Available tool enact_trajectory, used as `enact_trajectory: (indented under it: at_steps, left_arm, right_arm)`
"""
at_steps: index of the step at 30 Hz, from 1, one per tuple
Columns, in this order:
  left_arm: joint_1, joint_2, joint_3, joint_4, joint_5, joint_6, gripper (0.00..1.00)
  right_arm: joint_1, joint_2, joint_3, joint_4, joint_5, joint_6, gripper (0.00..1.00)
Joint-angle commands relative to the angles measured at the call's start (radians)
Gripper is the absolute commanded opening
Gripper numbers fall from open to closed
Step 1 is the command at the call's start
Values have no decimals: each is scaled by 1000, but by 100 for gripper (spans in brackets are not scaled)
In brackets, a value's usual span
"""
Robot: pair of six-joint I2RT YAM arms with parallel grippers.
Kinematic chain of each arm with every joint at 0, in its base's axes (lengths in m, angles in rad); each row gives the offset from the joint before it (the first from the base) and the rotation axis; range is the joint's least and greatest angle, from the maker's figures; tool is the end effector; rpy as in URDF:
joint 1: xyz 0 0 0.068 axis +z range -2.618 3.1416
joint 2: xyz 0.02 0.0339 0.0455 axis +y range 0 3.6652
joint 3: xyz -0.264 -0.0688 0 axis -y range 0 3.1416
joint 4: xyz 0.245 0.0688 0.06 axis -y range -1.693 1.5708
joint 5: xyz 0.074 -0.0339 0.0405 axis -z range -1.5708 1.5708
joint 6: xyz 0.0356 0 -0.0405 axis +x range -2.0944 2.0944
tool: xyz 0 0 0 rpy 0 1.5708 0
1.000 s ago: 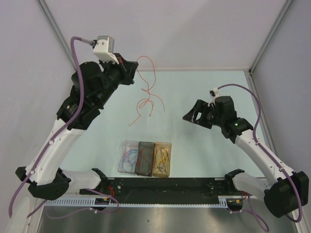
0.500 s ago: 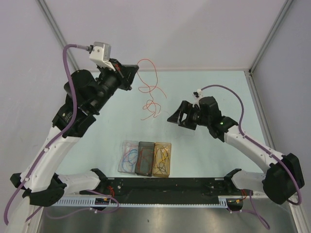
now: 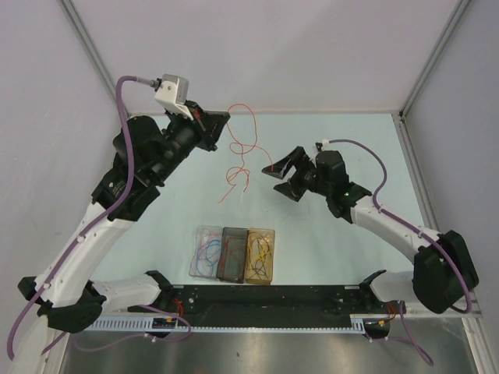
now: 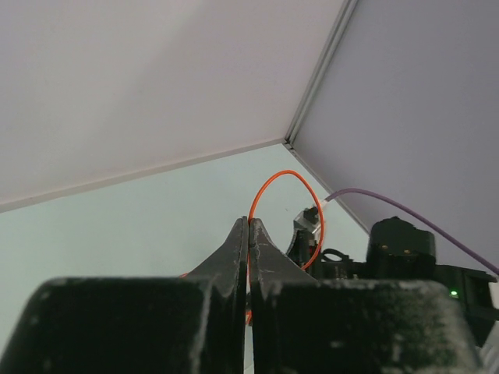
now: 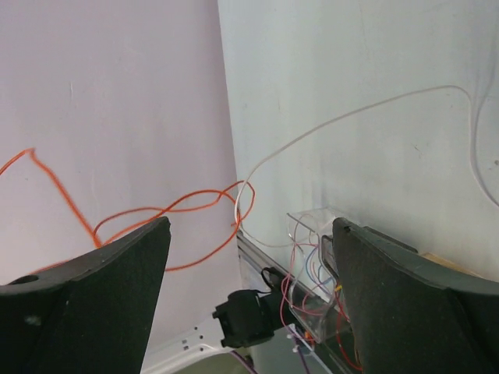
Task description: Untangle the cables
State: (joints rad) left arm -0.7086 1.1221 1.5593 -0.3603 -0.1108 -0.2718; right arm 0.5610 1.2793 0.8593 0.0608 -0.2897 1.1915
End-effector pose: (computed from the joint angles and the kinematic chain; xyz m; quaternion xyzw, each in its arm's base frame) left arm 0.1628 -0.1344 0.5179 0.1073 0.6711 -0.3117 0.6641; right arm 0.2431 0.1648 0.2832 0.1741 0.7988 0.5089 0.2695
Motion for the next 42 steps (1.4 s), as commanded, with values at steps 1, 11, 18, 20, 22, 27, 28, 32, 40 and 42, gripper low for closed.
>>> enact_trajectory:
  at_steps: [1,11,18,20,22,27,28,32,40,42]
  left_arm:
    - [-5,-30,-19,67,31,-18,0]
    - [-8,-42,-38,73,42,-35,0]
    - [-12,-39,-19,57,39,-38,0]
    - [-14,-38,23,12,33,-38,0]
    - [-15,-41,59,-46,17,-38,0]
    - [-17,-61,142,-140,-1,-43,0]
    - [-15,-65,148,-161,0,-46,0]
    - [-17,-91,162,-195,10,-64,0]
    - [-17,-133,157,-239,43,-96,0]
    - [-19,-137,151,-247,62,-107,0]
  right_arm:
    - [0,106,-9,146,-29,144,89]
    - [16,302,-6,398,-68,267,85]
    - [-6,394,0,481,-121,287,0]
    - [-33,387,1,438,-126,242,0]
    - [-105,377,1,407,-132,203,0]
    - [-315,376,52,258,-141,17,0]
    - [-344,380,58,235,-140,-12,0]
    - [-470,407,63,163,-146,-90,0]
    - [-634,462,63,87,-171,-184,0]
    - [-642,457,63,79,-169,-191,0]
